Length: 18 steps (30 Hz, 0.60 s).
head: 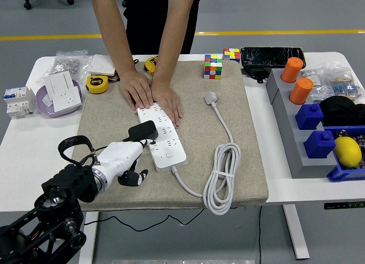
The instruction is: Pick up the plug,place it near the board,insert it into the board,press the button
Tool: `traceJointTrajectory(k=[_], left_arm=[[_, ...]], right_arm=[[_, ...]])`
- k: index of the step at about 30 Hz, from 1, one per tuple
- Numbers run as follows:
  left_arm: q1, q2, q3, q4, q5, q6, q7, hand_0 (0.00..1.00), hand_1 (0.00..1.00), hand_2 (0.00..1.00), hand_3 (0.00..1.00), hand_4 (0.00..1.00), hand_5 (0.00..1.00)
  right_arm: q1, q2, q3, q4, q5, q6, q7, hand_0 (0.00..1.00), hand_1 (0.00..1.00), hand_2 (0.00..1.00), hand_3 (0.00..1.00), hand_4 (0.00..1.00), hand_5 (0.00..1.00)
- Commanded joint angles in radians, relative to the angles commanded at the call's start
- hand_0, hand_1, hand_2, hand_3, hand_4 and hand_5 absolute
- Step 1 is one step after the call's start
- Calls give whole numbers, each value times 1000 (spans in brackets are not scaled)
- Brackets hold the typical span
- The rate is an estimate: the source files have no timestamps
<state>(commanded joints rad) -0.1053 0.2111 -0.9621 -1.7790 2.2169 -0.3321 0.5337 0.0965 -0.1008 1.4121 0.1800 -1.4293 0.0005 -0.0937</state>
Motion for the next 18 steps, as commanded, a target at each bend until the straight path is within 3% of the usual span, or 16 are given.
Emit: traceJointTrajectory(k=[1,7,18], left_arm=[[-2,-2,4,0,1,0,0,154,46,169,967,502,71],[-14,-11,30,0,-4,-22,-4,154,47,169,961,495,72],[-44,-19,72,1,-8,-23,-28,154,49,169,957,483,63]], right_arm=[[0,0,-1,0,0,0,0,871,724,717,709,998,669],[0,0,-8,0,3,0,0,870,724,717,708,998,669],[1,0,-10,0,6,-1,-1,871,724,717,708,998,669]])
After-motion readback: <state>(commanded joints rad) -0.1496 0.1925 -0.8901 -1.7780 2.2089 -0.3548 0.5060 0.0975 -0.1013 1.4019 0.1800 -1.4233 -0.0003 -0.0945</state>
